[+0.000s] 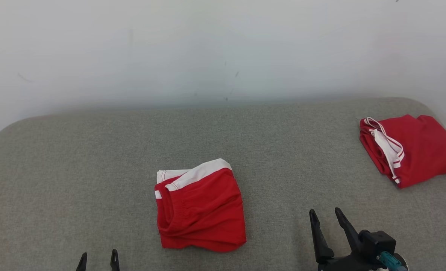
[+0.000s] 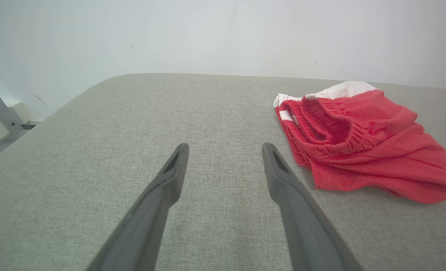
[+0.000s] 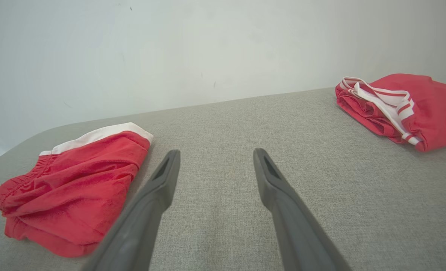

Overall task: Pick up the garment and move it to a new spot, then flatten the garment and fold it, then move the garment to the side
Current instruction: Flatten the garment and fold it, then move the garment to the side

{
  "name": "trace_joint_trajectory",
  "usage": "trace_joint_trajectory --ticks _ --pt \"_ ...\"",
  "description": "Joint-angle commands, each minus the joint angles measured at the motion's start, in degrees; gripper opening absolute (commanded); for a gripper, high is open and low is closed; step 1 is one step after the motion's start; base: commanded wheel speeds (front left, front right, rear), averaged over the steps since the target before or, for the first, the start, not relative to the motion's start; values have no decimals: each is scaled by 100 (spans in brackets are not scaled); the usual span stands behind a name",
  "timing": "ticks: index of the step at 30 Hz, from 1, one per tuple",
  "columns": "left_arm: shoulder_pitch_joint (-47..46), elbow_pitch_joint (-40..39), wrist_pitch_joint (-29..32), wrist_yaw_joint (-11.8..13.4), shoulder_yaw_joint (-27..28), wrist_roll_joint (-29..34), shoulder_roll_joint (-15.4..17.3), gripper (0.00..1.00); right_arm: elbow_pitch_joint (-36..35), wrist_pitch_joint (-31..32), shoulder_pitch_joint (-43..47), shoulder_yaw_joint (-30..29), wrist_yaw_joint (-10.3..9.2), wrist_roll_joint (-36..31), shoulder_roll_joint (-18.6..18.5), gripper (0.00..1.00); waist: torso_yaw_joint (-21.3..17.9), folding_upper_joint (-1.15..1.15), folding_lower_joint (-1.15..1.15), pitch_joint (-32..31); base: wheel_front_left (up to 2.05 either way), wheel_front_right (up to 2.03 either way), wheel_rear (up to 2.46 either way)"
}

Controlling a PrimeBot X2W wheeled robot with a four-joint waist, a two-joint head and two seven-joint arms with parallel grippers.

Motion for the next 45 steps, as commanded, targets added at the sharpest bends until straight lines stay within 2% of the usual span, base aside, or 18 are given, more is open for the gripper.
trace_joint_trajectory --ticks 1,36,40,45 --pt "69 -29 -15 1 -1 48 -4 100 16 -23 66 21 -16 31 5 100 4 0 0 15 0 0 0" --pt "29 0 -15 24 -194 -20 -4 100 184 -23 -99 81 -16 195 6 100 55 0 0 108 0 0 0" --pt "-41 -23 -15 28 -236 -56 -4 100 198 -23 -116 157 -16 161 7 100 148 0 0 188 0 0 0" --pt "-174 -48 -15 38 -455 -156 -4 100 229 -23 -174 287 -16 197 6 100 461 0 0 407 0 0 0"
